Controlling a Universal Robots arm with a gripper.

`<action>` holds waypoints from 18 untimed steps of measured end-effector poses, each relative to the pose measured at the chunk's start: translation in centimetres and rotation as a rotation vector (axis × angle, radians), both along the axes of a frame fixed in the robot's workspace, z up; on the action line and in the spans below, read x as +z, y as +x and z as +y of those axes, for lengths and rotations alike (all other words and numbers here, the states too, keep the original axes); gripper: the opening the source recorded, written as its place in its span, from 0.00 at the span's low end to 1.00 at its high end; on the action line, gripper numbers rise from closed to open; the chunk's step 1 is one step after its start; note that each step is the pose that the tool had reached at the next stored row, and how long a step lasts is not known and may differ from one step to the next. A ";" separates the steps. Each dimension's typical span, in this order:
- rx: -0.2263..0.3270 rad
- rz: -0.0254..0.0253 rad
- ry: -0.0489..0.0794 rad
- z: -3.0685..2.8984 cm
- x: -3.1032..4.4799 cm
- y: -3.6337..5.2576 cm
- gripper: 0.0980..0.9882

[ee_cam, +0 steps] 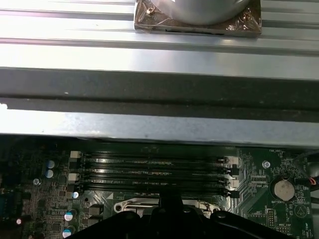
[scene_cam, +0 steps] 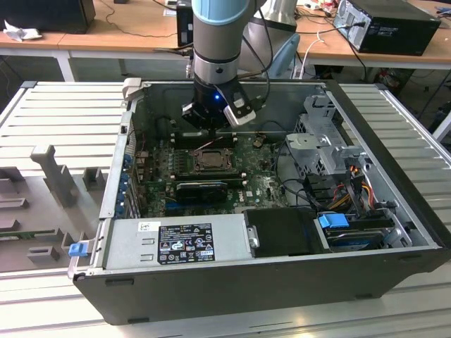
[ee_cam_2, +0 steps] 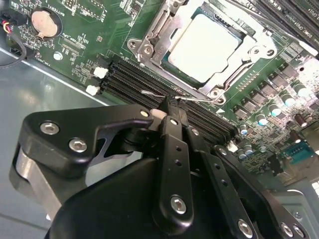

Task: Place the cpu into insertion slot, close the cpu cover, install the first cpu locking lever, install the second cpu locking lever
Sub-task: 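Install the first cpu locking lever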

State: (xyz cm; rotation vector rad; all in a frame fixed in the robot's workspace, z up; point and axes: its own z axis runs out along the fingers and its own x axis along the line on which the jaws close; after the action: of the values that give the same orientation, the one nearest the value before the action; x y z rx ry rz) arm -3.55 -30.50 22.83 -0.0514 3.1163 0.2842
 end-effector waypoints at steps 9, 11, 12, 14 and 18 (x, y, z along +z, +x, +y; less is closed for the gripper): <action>0.030 -0.0014 -0.010 0.26 -0.43 0.91 0.01; 0.032 -0.0013 -0.010 0.38 -0.48 1.03 0.01; 0.033 -0.0014 -0.010 0.41 -0.54 1.10 0.01; 0.034 -0.0015 -0.010 0.45 -0.67 1.20 0.01; 0.049 -0.0020 -0.010 0.52 -0.98 1.37 0.01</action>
State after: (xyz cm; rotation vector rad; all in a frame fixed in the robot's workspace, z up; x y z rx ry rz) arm -2.18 -29.98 21.85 -0.1277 3.1181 0.2686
